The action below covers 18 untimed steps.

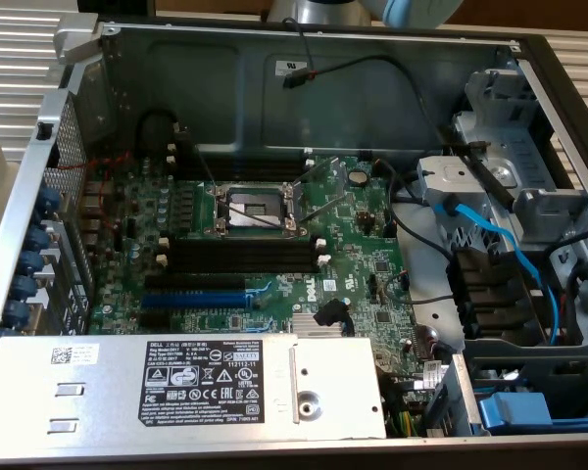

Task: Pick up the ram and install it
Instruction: 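Pick up the ram and move it above insertion slot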

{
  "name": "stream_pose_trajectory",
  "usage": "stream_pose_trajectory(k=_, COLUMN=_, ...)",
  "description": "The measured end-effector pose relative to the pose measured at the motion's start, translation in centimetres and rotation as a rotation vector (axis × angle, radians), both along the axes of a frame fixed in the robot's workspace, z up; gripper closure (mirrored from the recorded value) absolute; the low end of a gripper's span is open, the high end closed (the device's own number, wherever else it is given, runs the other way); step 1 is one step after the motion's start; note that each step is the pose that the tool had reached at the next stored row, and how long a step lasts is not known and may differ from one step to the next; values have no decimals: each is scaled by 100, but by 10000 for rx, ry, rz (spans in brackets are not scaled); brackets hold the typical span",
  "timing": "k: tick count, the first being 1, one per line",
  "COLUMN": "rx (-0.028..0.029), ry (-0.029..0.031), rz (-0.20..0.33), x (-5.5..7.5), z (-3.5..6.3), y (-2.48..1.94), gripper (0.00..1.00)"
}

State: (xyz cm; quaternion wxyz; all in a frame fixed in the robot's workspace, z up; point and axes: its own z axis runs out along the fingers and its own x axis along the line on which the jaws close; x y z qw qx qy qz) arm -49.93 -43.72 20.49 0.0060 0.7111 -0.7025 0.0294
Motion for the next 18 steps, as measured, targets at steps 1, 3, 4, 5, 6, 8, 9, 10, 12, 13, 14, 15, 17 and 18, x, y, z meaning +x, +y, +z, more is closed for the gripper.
stream_pose_trajectory(k=1, rx=-1, ry=0, rz=0, x=0, z=-2, y=0, gripper=73)
stream_pose_trajectory(k=3, rx=0, ry=-3, rz=0, x=0, z=-11, y=0, gripper=73)
stream_pose_trajectory(k=4, rx=-1, ry=-1, rz=0, x=0, z=-13, y=1, gripper=73)
stream_pose_trajectory(k=5, rx=-1, ry=-2, rz=0, x=-1, z=-15, y=0, gripper=73)
stream_pose_trajectory(k=6, rx=-1, ry=-1, rz=0, x=-1, z=-15, y=0, gripper=73)
stream_pose_trajectory(k=8, rx=-1, ry=-2, rz=0, x=0, z=-16, y=0, gripper=73)
stream_pose_trajectory(k=9, rx=-1, ry=-2, rz=0, x=0, z=-16, y=0, gripper=73)
stream_pose_trajectory(k=10, rx=3, ry=-3, rz=-1, x=0, z=-16, y=0, gripper=73)
stream_pose_trajectory(k=12, rx=23, ry=-3, rz=0, x=-1, z=-17, y=-5, gripper=73)
stream_pose_trajectory(k=13, rx=28, ry=-2, rz=-2, x=-1, z=-16, y=-7, gripper=73)
stream_pose_trajectory(k=14, rx=31, ry=-2, rz=-1, x=-1, z=-16, y=-10, gripper=73)
stream_pose_trajectory(k=15, rx=33, ry=-2, rz=0, x=0, z=-16, y=-11, gripper=73)
stream_pose_trajectory(k=17, rx=34, ry=-3, rz=0, x=0, z=-16, y=-12, gripper=73)
stream_pose_trajectory(k=18, rx=33, ry=-2, rz=0, x=0, z=-16, y=-11, gripper=73)
